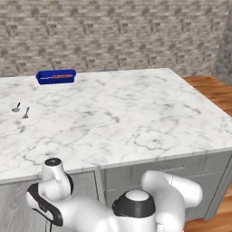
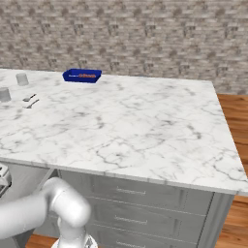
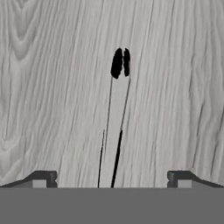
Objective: Take the tongs from the drawer on the left and place them on the dining counter next to the tray containing the kebab skewer.
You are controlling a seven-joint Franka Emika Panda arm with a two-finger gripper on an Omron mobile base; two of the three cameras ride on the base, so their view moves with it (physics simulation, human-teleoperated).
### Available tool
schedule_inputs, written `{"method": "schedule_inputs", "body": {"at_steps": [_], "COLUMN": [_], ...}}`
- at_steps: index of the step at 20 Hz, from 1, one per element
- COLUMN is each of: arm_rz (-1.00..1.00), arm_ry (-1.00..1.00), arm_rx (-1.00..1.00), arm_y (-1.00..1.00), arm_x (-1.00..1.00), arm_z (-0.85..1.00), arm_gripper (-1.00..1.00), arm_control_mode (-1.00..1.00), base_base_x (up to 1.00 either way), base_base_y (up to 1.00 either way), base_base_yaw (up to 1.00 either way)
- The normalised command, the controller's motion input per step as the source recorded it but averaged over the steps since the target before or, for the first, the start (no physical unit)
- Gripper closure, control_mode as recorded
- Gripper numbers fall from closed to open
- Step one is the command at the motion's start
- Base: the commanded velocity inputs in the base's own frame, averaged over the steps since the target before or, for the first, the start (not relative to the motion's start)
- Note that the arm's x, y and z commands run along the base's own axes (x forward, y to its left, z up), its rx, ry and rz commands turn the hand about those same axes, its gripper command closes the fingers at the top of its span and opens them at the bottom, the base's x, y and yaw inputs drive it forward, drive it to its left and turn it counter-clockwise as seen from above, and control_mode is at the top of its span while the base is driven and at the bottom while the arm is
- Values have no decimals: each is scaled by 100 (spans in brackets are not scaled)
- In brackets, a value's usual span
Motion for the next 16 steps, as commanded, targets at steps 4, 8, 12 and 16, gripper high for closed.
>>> {"method": "schedule_inputs", "body": {"at_steps": [4,8,12,16], "arm_rz": [0,3,3,3], "arm_ry": [0,-1,-4,-2], "arm_rx": [0,-4,-8,-1], "arm_y": [9,1,-8,10], "arm_x": [-2,-27,-26,0], "arm_z": [-28,-39,-34,-21], "arm_gripper": [-100,-100,-100,-100], "arm_control_mode": [-100,-100,-100,-100], "base_base_x": [0,0,0,0], "base_base_y": [0,0,0,0], "base_base_yaw": [0,0,0,0]}}
